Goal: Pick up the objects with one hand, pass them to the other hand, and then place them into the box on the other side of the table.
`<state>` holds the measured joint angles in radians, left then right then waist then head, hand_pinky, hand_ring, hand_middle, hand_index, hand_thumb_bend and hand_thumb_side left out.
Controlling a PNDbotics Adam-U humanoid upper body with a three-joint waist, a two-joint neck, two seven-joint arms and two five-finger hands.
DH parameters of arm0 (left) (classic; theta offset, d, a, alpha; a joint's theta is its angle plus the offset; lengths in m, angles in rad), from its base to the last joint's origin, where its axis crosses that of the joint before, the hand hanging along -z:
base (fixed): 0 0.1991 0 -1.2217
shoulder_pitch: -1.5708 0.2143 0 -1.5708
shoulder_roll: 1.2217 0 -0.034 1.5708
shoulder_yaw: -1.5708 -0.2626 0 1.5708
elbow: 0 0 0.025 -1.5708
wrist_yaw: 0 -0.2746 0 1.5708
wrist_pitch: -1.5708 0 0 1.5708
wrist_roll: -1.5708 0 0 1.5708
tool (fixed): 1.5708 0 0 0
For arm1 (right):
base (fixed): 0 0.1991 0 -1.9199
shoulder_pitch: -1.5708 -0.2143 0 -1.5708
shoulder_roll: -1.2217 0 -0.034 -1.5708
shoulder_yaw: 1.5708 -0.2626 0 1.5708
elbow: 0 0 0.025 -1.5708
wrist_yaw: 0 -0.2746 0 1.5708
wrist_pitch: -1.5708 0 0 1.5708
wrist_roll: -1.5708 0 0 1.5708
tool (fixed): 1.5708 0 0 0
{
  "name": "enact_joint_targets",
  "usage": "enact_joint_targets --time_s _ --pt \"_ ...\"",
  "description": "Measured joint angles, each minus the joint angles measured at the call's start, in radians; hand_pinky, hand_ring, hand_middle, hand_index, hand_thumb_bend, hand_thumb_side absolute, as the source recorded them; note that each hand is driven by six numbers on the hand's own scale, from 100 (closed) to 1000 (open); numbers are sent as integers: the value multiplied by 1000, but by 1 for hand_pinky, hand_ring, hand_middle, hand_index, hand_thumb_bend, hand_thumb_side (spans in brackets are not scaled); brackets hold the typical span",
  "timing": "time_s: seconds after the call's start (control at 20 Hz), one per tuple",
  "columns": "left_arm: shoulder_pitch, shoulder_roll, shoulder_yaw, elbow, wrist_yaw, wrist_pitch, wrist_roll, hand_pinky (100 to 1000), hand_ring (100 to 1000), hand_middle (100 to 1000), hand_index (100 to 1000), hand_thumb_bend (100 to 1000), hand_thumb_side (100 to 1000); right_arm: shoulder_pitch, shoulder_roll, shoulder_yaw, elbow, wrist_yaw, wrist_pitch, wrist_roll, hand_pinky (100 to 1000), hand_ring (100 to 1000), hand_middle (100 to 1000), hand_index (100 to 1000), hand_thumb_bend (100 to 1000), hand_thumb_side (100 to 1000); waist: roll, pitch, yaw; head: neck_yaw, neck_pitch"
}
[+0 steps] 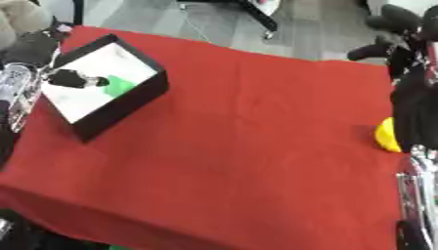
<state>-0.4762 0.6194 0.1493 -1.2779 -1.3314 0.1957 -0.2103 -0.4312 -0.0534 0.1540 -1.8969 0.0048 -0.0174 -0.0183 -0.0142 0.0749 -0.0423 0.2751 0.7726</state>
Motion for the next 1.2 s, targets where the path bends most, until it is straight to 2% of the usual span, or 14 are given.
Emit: enact_joint_targets --time_s 0.1,0.25,0.35,0.45,0.6,0.7,0.8,0.85,1.0,1.2 --pt "9 2 14 -61 2 4 -1 831 739 799 913 983 746 0 0 -1 2 0 0 0 1000 588 754 841 270 1000 0 0 2 -10 0" --pt "31 -1 31 -193 74 12 32 783 663 752 884 870 688 -1 -3 -11 8 10 -2 3 1000 581 761 852 100 1000 -1 -1 10 -44 0" --pt "53 -18 32 -308 171 1 67 755 621 723 868 782 663 -10 -24 -23 23 36 -11 28 1000 579 771 863 100 1000 -7 -1 16 -92 0" --pt "77 -47 29 -429 303 -28 103 741 598 691 847 727 637 -36 -61 -39 61 82 -26 72 1000 585 787 877 100 1000 -16 -4 27 -173 0" --pt "113 -92 6 -583 528 -96 153 725 579 664 831 672 611 -85 -135 -62 165 170 -58 145 1000 599 800 888 100 1000 -29 -5 42 -343 0" --pt "133 -126 -19 -652 679 -154 177 712 564 645 820 635 606 -123 -193 -76 269 242 -86 178 1000 615 809 896 100 1000 -33 -5 53 -458 0" --pt "146 -158 -39 -683 794 -208 191 704 551 631 813 608 624 -156 -244 -89 382 314 -117 191 1000 650 826 904 100 1000 -37 -5 63 -539 0" --pt "153 -174 -49 -691 838 -230 193 702 547 629 813 597 644 -172 -265 -94 440 351 -133 193 1000 672 834 908 100 1000 -37 -5 66 -566 0" --pt "177 -217 -81 -701 929 -279 173 695 534 617 807 569 662 -218 -312 -107 611 459 -179 196 1000 748 861 920 100 1000 -37 -5 73 -612 0" --pt "208 -260 -117 -702 976 -315 131 692 530 615 807 540 700 -284 -340 -117 813 603 -233 215 994 809 874 934 100 1000 -34 -5 76 -637 0"
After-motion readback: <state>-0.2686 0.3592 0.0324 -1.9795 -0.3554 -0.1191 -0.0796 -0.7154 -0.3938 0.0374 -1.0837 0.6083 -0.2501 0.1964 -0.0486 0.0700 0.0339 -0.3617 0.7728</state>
